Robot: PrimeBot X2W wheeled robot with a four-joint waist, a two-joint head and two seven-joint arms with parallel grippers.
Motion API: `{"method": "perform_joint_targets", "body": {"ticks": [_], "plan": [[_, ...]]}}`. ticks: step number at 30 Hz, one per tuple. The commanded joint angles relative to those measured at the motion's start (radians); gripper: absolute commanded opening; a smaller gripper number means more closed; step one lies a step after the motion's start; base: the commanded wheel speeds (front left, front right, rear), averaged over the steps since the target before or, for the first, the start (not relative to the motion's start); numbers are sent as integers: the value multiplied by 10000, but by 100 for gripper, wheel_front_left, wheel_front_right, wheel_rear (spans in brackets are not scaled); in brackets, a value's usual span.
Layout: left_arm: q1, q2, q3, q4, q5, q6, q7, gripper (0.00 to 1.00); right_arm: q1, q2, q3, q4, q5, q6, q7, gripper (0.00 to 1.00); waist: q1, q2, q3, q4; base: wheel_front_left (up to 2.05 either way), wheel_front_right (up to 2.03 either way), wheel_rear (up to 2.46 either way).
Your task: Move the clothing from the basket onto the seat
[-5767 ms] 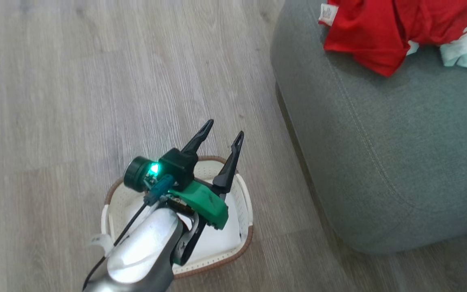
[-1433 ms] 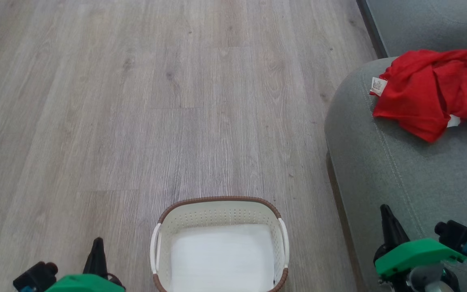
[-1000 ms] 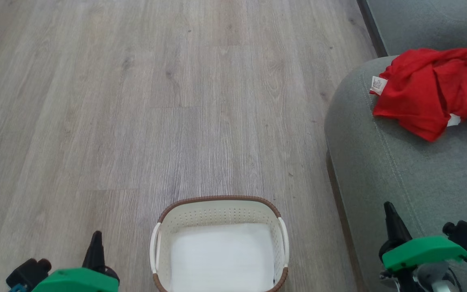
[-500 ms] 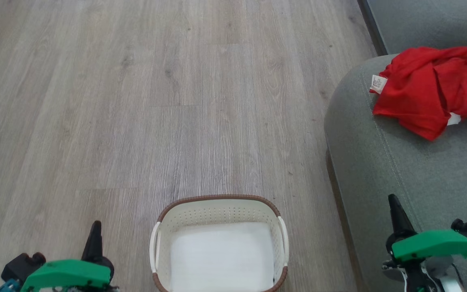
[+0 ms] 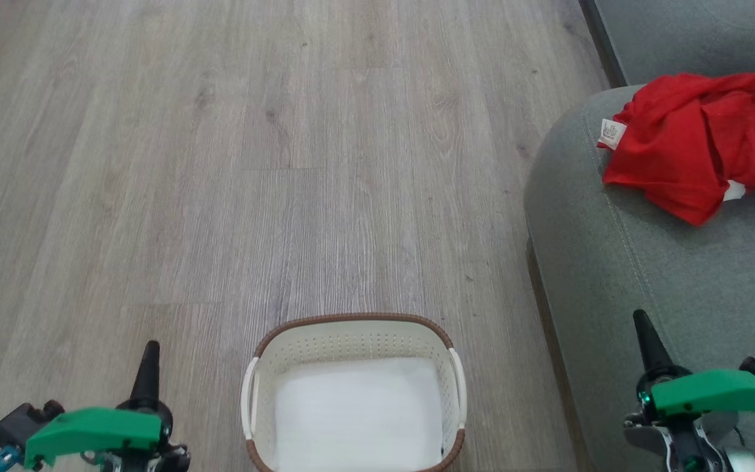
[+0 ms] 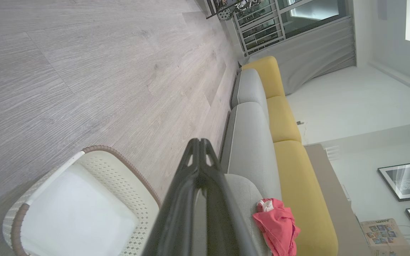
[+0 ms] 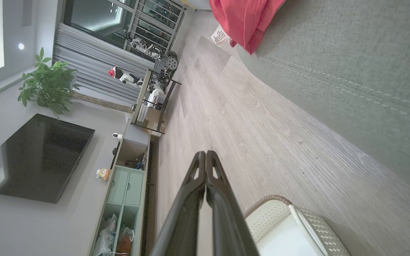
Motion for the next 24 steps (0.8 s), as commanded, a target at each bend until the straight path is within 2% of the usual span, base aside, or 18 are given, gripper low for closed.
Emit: {"method": "perform_joint_targets", "body": {"ticks": [1,24], "plan": [[-566,38,343,-280,-276,-113,105,0,-577,-16,82,-424,314,-1,84,0,0,0,4,-1,0,0,0],[-1108,6,774,-280,-2757,-597,765,0,-695,-10,-194,-767,2975,-1,750,0,0,0,75,-22,0,0,0]]}}
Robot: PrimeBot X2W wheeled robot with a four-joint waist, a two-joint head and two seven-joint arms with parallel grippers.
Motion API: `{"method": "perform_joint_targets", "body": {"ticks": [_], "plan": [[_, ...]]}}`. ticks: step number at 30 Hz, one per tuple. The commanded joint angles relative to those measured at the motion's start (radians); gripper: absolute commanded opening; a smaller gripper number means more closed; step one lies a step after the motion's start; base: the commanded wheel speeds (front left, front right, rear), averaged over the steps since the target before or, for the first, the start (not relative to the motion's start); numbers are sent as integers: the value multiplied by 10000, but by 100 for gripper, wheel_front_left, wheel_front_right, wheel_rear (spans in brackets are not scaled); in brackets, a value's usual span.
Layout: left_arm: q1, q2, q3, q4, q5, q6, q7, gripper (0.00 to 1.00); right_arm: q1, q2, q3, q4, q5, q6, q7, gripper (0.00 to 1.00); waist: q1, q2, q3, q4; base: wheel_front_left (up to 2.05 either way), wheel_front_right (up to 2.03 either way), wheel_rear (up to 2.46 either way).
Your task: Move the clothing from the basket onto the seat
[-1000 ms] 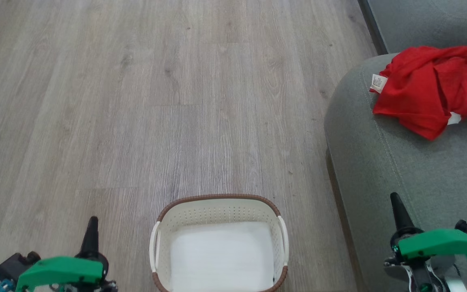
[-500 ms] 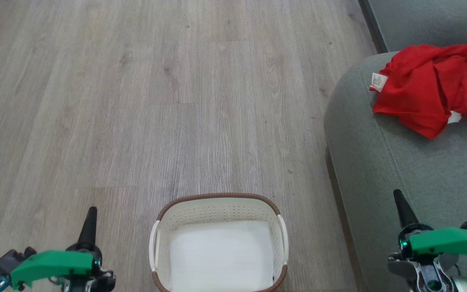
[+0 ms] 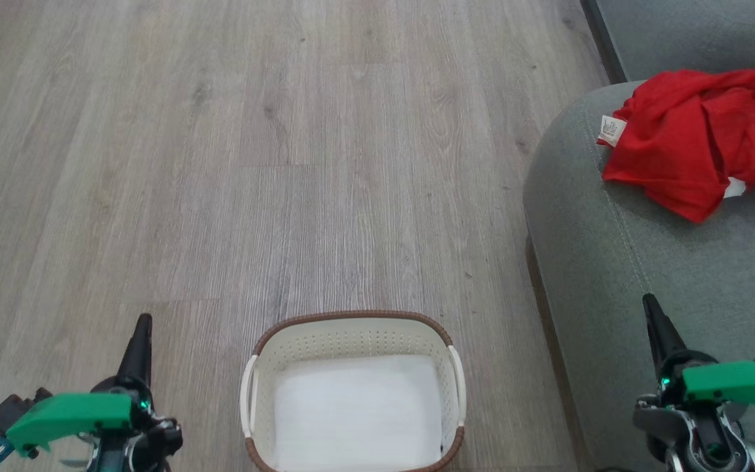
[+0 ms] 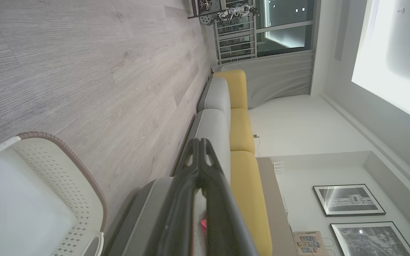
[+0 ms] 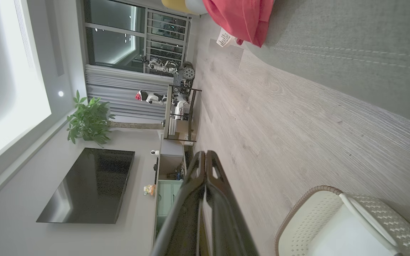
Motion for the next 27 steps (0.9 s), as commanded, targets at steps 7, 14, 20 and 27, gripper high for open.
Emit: {"method": "perform_joint_targets", "body": {"ticks": [7,14,20,27], "plan": [[-767,47,529,-285,-943,-239,265,0,-605,-25,60,-528,1013,-2,295,0,0,0,23,-6,0,0,0],[-904,39,639,-286,-1574,-362,432,0,-635,-24,-10,-615,1690,-2,465,0,0,0,41,-11,0,0,0],[-904,39,638,-286,-1575,-362,432,0,-635,-24,-10,-615,1690,-2,464,0,0,0,41,-11,0,0,0],[-904,39,637,-286,-1575,-362,431,0,-635,-24,-10,-615,1690,-2,464,0,0,0,41,-11,0,0,0]]}}
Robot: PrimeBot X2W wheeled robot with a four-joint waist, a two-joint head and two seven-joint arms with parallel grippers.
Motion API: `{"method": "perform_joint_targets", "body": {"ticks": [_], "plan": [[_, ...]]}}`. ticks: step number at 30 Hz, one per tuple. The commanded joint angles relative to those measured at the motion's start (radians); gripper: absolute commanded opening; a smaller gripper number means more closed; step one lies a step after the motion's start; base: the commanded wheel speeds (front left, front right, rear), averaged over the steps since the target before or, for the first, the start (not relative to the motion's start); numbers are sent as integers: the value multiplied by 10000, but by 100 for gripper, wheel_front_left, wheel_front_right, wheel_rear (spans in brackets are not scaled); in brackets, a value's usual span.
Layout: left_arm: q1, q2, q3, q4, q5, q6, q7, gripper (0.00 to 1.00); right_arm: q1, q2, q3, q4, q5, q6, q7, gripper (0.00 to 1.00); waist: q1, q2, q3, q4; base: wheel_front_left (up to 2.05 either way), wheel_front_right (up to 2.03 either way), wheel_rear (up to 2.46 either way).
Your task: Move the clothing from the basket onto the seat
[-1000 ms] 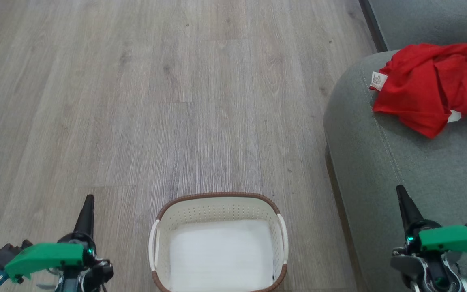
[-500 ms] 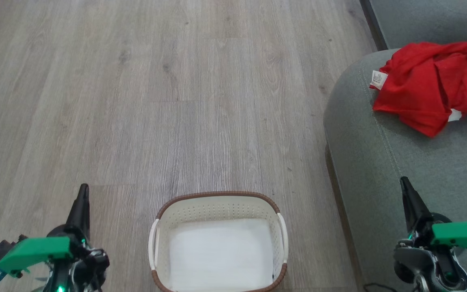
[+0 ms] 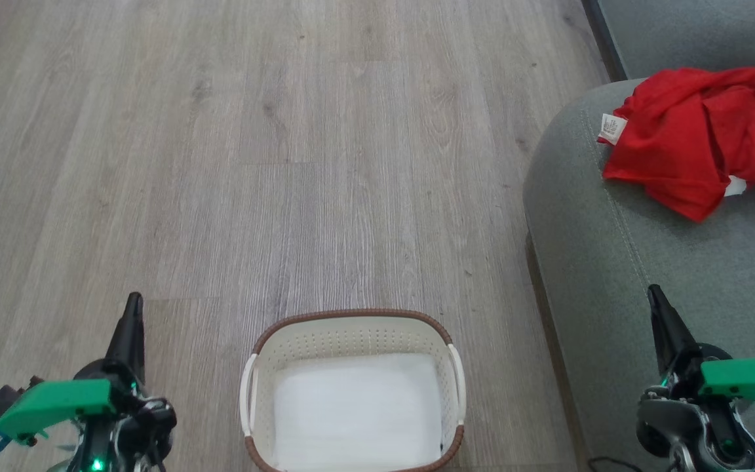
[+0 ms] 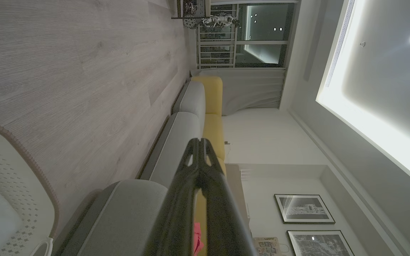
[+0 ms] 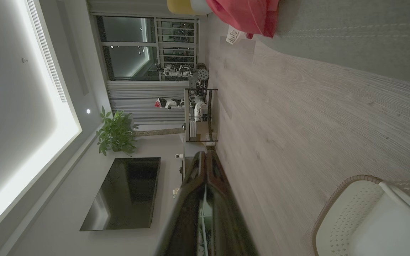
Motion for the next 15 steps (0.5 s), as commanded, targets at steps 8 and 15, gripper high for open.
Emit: {"method": "perform_joint_targets", "body": {"ticks": [8,15], "plan": [[-493,89,366,-292,-23,-65,82,0,-544,-26,172,-395,59,-2,42,0,0,0,-1,0,0,0,0],[-493,89,366,-293,-23,-65,81,0,-544,-26,173,-395,59,-2,42,0,0,0,-1,0,0,0,0]]}}
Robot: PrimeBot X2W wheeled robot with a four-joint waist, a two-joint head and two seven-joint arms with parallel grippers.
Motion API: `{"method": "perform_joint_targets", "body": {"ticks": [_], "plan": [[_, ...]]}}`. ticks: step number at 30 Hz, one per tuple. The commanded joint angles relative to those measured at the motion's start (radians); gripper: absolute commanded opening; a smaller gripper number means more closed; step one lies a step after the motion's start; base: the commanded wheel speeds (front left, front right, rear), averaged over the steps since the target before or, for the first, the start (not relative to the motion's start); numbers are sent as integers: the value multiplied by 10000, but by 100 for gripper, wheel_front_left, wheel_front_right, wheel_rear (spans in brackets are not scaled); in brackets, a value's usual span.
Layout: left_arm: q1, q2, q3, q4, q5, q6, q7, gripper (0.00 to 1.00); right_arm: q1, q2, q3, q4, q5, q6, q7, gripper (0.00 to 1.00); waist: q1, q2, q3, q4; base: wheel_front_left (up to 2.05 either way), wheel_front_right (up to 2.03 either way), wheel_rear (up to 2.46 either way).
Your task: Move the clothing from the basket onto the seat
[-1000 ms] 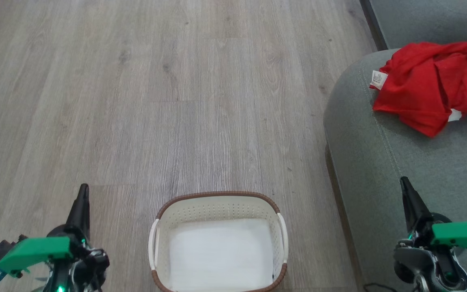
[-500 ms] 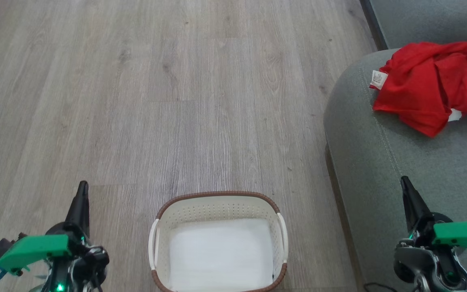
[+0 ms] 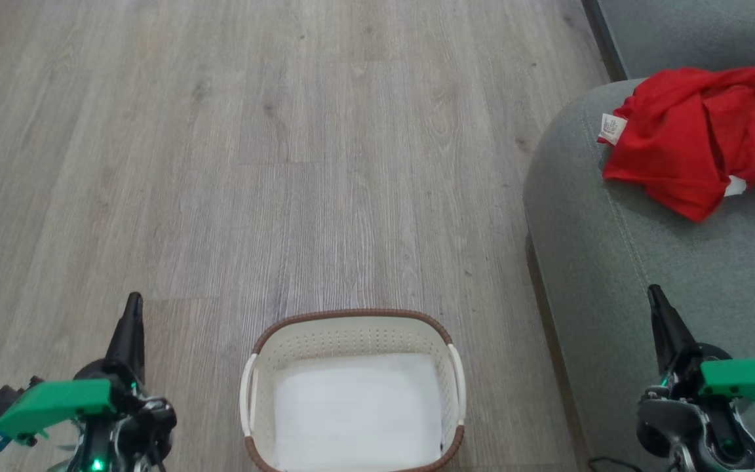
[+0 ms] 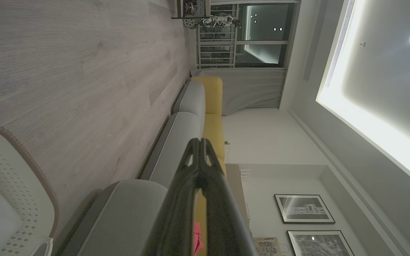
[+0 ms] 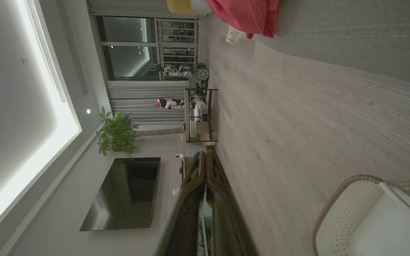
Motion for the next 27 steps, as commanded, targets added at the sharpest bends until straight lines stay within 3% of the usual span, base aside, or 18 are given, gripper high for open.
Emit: {"method": "perform_joint_targets", "body": {"ticks": [1,27], "plan": [[-493,91,364,-293,-23,-65,81,0,-544,-26,173,-393,59,-2,42,0,0,0,0,0,0,0,0],[-493,91,362,-294,-25,-65,80,0,-544,-26,173,-393,59,-2,42,0,0,0,0,0,0,0,0]]}}
